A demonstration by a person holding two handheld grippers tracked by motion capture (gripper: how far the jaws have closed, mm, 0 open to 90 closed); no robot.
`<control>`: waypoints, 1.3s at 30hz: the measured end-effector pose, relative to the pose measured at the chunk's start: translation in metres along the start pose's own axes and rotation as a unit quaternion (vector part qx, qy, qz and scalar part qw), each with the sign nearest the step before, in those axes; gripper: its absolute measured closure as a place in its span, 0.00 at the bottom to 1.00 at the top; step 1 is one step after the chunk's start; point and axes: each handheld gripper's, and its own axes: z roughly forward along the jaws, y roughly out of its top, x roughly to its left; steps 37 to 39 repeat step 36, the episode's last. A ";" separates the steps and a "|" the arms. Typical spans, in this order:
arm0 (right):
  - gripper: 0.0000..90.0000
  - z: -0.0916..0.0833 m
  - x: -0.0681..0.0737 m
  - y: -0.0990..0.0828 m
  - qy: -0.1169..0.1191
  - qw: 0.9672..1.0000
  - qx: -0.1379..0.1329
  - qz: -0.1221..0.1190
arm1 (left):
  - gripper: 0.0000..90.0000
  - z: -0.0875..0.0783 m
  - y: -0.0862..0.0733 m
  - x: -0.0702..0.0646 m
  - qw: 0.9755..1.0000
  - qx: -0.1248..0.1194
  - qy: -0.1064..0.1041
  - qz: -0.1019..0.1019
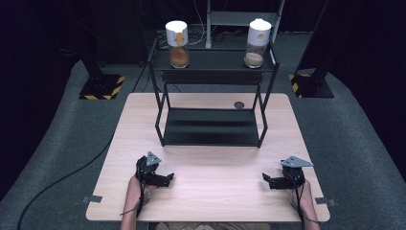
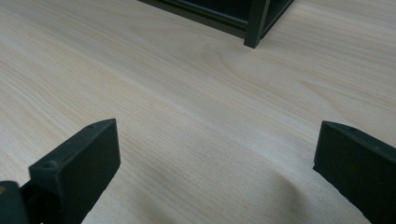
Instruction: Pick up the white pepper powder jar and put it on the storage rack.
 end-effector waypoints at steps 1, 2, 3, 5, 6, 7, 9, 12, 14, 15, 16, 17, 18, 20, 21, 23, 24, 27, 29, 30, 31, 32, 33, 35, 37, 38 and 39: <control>0.00 0.000 0.001 -0.001 -0.003 1.000 -0.002 0.002 | 0.00 0.000 0.000 0.000 1.000 0.000 0.000 0.001; 0.00 -0.001 0.003 -0.002 -0.009 1.000 -0.006 0.003 | 0.00 0.000 0.000 0.000 1.000 0.000 0.001 0.000; 0.00 -0.002 0.005 -0.004 -0.013 1.000 -0.011 0.001 | 0.00 0.000 0.000 -0.001 1.000 0.000 0.001 -0.001; 0.00 -0.003 0.006 -0.007 -0.015 1.000 -0.019 0.000 | 0.00 0.000 0.000 -0.001 1.000 0.000 0.001 -0.001; 0.00 -0.004 0.006 -0.008 -0.017 1.000 -0.021 0.002 | 0.00 0.000 0.000 -0.001 1.000 0.000 0.001 -0.001; 0.00 -0.004 0.006 -0.009 -0.018 1.000 -0.023 0.003 | 0.00 0.000 0.000 -0.001 1.000 0.000 0.001 -0.001; 0.00 -0.005 0.006 -0.010 -0.017 0.999 -0.026 0.006 | 0.00 0.000 0.000 -0.001 1.000 0.001 0.001 0.000; 0.00 -0.005 0.008 -0.010 -0.023 0.999 -0.028 0.005 | 0.00 0.000 0.000 -0.001 1.000 0.001 0.001 -0.001; 0.00 -0.005 0.009 -0.010 -0.025 0.999 -0.027 0.004 | 0.00 0.000 0.000 -0.001 1.000 0.001 0.001 -0.001; 0.00 -0.005 0.010 -0.010 -0.027 0.999 -0.027 0.003 | 0.00 0.000 0.000 0.000 1.000 0.001 0.001 0.000; 0.00 -0.005 0.011 -0.010 -0.029 0.999 -0.026 0.001 | 0.00 0.000 0.000 0.000 1.000 0.001 0.001 0.000; 0.00 -0.004 0.012 -0.009 -0.031 0.999 -0.024 -0.001 | 0.00 0.000 0.000 0.000 1.000 0.001 0.001 0.000; 0.00 -0.004 0.013 -0.009 -0.031 0.999 -0.023 -0.003 | 0.00 0.000 0.000 0.000 1.000 0.001 0.001 0.000; 0.00 -0.003 0.013 -0.008 -0.032 0.999 -0.020 -0.005 | 0.00 0.000 0.000 -0.001 1.000 0.001 0.001 0.000; 0.00 -0.003 0.014 -0.007 -0.032 0.999 -0.019 -0.006 | 0.00 0.000 0.000 -0.001 1.000 0.001 0.001 0.000; 0.00 -0.003 0.013 -0.007 -0.029 0.999 -0.019 -0.007 | 0.00 0.000 0.000 0.000 1.000 0.001 0.001 0.000; 0.00 -0.003 0.012 -0.007 -0.028 0.999 -0.020 -0.006 | 0.00 0.000 0.000 0.000 1.000 0.000 0.001 -0.001; 0.00 -0.003 0.011 -0.008 -0.026 0.999 -0.020 -0.005 | 0.00 0.000 0.000 0.000 1.000 0.001 0.001 0.000; 0.00 -0.003 0.012 -0.007 -0.027 0.999 -0.020 -0.006 | 0.00 0.000 0.000 -0.001 1.000 0.001 0.001 -0.001; 0.00 -0.003 0.011 -0.008 -0.024 0.999 -0.020 -0.007 | 0.00 0.000 0.000 -0.001 1.000 0.001 0.001 0.000; 0.00 -0.004 0.010 -0.008 -0.022 1.000 -0.021 -0.007 | 0.00 0.000 0.000 -0.001 1.000 0.000 0.002 0.000; 0.00 -0.004 0.009 -0.009 -0.021 0.999 -0.024 -0.006 | 0.00 0.000 0.000 -0.001 1.000 0.000 0.002 0.000; 0.00 -0.005 0.008 -0.010 -0.018 0.999 -0.028 -0.006 | 0.00 0.000 0.000 -0.001 1.000 0.000 0.001 0.000; 0.00 -0.005 0.006 -0.012 -0.013 0.999 -0.033 -0.003 | 0.00 0.000 0.000 0.000 1.000 0.001 0.000 0.000; 0.00 -0.006 0.005 -0.012 -0.011 0.999 -0.033 -0.002 | 0.00 0.000 0.000 0.000 1.000 0.001 0.000 0.000; 0.00 -0.006 0.005 -0.012 -0.011 0.999 -0.033 -0.002 | 0.00 0.000 0.000 0.000 1.000 0.001 0.000 0.000; 0.00 -0.006 0.005 -0.012 -0.011 0.999 -0.033 -0.002 | 0.00 0.000 0.000 0.000 1.000 0.001 0.000 0.000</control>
